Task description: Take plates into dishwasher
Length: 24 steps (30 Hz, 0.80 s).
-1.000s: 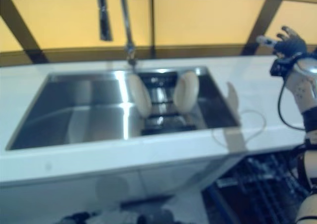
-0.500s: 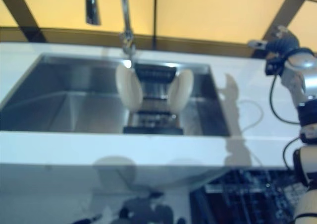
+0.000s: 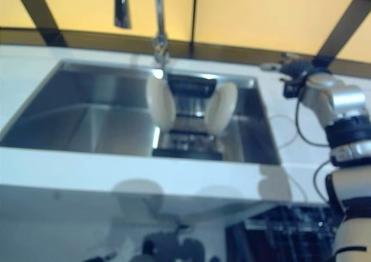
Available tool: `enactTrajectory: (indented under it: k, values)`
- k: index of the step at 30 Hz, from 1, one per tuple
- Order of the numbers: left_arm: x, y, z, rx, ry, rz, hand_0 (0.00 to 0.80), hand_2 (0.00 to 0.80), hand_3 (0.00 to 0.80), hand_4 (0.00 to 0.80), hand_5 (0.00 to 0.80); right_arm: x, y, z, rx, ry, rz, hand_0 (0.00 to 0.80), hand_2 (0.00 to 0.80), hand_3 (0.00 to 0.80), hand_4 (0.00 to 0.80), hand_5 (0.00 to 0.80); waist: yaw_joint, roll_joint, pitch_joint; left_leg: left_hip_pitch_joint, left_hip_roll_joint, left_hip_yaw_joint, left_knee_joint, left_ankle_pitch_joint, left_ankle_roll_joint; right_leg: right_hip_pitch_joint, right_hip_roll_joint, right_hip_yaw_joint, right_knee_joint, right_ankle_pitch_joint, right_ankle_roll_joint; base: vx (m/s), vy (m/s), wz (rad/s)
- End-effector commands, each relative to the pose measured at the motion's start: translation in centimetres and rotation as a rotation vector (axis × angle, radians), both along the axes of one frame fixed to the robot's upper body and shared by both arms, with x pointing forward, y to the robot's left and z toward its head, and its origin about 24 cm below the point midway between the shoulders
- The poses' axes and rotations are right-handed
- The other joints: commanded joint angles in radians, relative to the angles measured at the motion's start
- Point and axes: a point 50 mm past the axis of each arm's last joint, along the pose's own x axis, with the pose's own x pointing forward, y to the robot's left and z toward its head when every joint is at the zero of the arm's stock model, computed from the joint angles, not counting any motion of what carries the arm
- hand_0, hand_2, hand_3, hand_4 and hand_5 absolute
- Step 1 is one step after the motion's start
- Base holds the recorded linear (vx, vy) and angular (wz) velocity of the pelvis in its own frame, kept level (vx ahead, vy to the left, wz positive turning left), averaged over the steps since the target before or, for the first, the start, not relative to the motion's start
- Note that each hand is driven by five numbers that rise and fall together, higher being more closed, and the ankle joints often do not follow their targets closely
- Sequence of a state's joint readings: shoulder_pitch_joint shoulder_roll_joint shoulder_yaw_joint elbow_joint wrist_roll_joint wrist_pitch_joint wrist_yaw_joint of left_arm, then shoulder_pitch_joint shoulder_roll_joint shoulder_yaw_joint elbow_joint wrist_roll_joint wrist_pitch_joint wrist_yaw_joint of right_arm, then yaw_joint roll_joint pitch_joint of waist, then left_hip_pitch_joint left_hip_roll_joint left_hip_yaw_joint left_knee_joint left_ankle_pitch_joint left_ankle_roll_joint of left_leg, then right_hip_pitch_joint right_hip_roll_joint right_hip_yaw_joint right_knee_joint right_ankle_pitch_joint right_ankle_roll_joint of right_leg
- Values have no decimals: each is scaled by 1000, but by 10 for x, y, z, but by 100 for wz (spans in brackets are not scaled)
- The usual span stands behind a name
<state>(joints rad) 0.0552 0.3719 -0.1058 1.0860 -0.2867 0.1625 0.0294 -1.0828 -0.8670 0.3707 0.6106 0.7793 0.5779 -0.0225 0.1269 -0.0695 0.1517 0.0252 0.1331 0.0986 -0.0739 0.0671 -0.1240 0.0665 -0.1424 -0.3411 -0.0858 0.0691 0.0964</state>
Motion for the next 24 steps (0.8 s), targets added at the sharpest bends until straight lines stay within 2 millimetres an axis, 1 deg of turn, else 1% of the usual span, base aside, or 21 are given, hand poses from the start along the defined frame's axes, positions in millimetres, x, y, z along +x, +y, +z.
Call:
enactTrajectory:
  k: [1, 7, 16, 21, 24]
  values:
    - [13, 11, 7, 62, -2, -98, 0, 0, 0, 0, 0, 1, 9, 23, -30, -63, 48, 0, 0, 0, 0, 0, 28, -27, 20, -20, 14, 14, -10, 10, 9, -6, -67, -39, 45, -21, 60, 30, 6, 1]
    - [11, 11, 7, 66, -4, -109, 0, 0, 0, 0, 0, 3, 13, 14, -12, -39, 59, 0, 0, 0, 0, 0, 35, -31, 30, -23, 15, 9, -7, 11, 9, -5, -66, -34, 51, -25, 60, 29, -3, 1]
    - [21, 9, 9, 52, -38, -119, 0, 0, 0, 0, 0, 3, 19, 14, -6, -43, 76, 0, 0, 0, 0, 0, 37, -23, 59, -42, 11, 1, -11, 19, 9, -11, -63, -31, 45, -21, 60, -13, 0, 0]
    - [20, 9, 8, 55, -37, -124, 0, 0, 0, 0, 0, 3, 19, 14, -4, -44, 69, 0, 0, 0, 0, 0, 41, -19, 70, -53, 7, -5, -13, 23, 8, -12, -63, -34, 39, -19, 60, -38, 9, 3]
    - [18, 9, 8, 58, -34, -116, 0, 0, 0, 0, 0, 3, 19, 10, -8, -30, 75, 0, 0, 0, 0, 0, 42, -19, 72, -53, 5, -5, -13, 23, 9, -10, -64, -35, 36, -18, 61, -15, 12, 8]
